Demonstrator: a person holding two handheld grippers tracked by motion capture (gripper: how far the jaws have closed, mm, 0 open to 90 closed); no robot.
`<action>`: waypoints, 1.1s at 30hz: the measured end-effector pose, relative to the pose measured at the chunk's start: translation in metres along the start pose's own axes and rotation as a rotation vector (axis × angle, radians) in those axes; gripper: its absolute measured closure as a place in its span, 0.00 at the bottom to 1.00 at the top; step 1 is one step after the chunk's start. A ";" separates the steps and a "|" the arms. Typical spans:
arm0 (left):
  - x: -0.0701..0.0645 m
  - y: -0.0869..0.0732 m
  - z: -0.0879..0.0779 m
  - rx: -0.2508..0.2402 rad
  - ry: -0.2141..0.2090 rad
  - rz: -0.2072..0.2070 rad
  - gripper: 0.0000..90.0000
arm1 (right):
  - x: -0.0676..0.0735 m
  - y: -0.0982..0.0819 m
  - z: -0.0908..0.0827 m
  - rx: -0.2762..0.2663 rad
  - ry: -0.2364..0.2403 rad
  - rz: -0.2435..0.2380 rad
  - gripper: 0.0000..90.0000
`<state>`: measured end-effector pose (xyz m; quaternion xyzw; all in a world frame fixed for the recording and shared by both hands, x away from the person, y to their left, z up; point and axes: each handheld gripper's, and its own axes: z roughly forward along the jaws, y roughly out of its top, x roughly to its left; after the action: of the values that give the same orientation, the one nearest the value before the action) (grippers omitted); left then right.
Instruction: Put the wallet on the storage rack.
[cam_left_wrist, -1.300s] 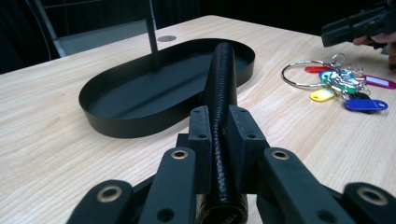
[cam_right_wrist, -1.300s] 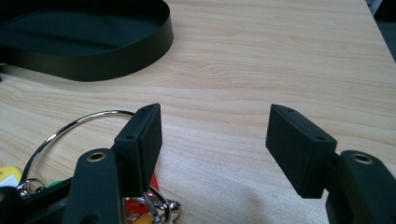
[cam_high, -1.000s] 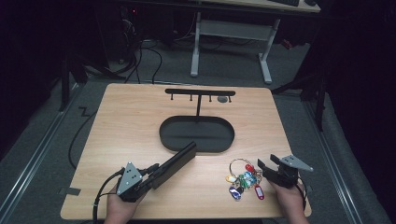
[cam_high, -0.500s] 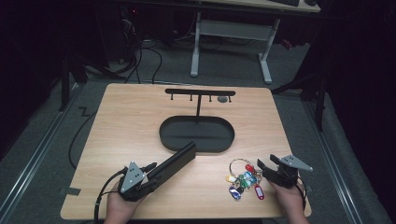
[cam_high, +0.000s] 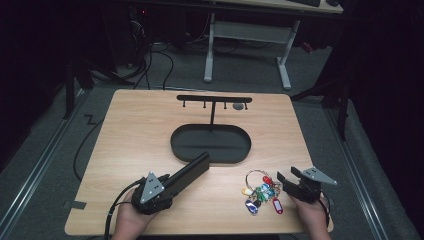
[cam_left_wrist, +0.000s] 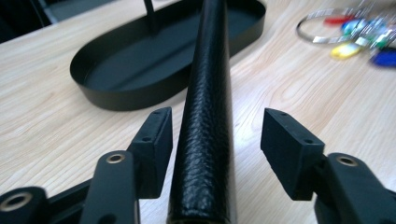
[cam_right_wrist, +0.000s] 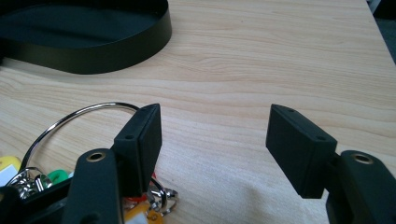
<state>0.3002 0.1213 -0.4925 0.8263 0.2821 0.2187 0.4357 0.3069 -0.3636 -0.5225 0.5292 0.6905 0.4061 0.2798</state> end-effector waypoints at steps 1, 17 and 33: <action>0.001 0.001 0.001 0.004 -0.003 0.008 0.47 | 0.000 -0.001 -0.001 0.000 -0.001 0.007 0.40; 0.008 0.021 0.002 0.153 -0.042 0.047 0.53 | -0.006 -0.008 -0.016 -0.004 0.014 -0.008 0.40; 0.008 0.043 -0.010 0.276 -0.002 0.046 0.54 | -0.001 -0.007 -0.020 -0.029 0.117 -0.019 0.41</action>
<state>0.3120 0.1122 -0.4498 0.8848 0.2903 0.1868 0.3130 0.2875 -0.3703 -0.5180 0.4940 0.7047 0.4436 0.2503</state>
